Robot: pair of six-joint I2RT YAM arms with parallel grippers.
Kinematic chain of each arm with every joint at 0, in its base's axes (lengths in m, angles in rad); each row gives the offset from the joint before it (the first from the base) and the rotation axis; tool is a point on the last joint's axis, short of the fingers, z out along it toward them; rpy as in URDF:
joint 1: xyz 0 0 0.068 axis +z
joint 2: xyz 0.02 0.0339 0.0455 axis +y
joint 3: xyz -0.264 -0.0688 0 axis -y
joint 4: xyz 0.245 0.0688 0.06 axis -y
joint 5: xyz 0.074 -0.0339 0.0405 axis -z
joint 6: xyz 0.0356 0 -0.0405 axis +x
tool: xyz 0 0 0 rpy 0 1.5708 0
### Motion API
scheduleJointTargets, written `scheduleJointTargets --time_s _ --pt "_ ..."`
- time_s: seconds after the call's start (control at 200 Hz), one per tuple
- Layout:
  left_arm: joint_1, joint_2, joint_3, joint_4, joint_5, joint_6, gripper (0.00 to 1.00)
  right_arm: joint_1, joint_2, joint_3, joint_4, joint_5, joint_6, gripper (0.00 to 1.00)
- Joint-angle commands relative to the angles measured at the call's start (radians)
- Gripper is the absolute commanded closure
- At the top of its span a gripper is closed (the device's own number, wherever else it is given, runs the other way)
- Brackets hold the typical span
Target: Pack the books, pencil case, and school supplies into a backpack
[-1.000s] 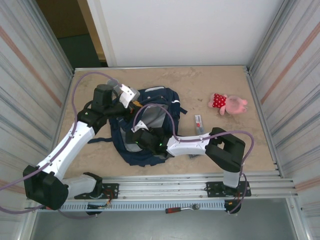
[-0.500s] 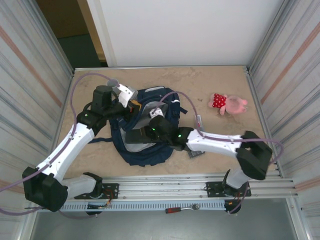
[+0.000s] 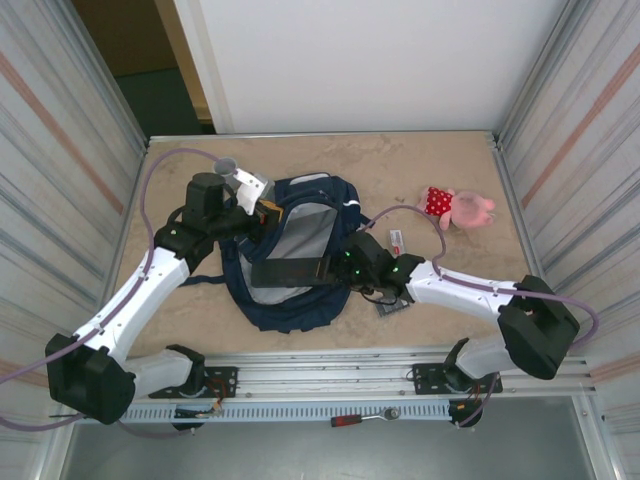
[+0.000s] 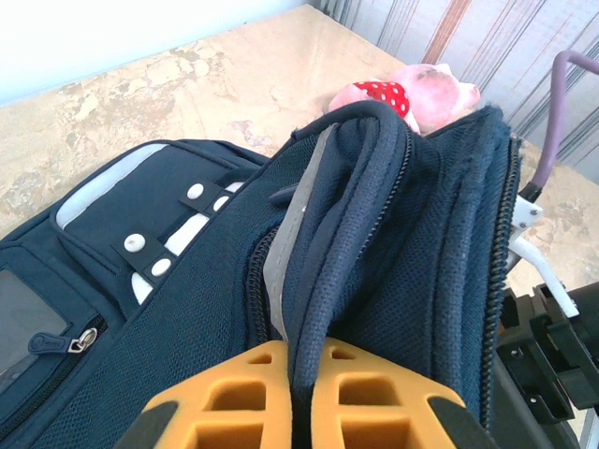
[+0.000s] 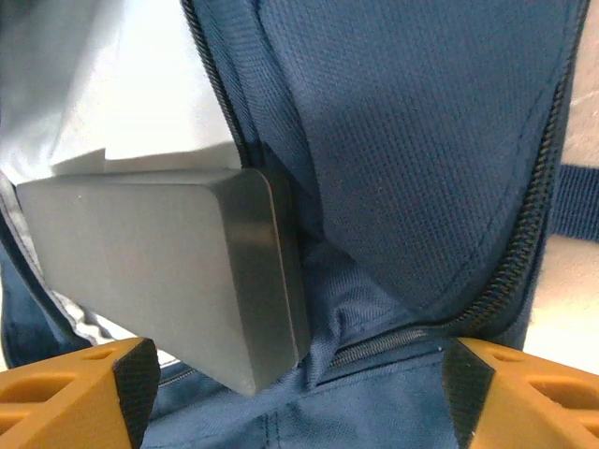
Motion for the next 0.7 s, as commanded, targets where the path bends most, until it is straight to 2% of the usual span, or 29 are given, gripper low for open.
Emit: scheduleJointTargets --time_s 0.0,0.261,0.421,0.556,0.697 --pt "0.007 -0.052 0.014 0.122 0.039 -0.035 1.0 -0.026 0.024 -0.032 0.11 -0.129 0.059 0.23" --pt "0.008 -0.048 0.014 0.13 0.046 -0.038 1.0 -0.032 0.134 -0.02 0.242 -0.189 0.092 0.33" --pt "0.007 -0.045 0.015 0.133 0.054 -0.037 1.0 -0.031 0.182 -0.022 0.336 -0.224 0.109 0.42" --pt "0.007 -0.045 0.015 0.13 0.053 -0.031 1.0 -0.029 0.187 -0.023 0.391 -0.249 0.133 0.63" --pt "0.006 -0.047 0.012 0.127 0.05 -0.027 1.0 -0.026 0.127 -0.023 0.356 -0.224 0.134 0.8"
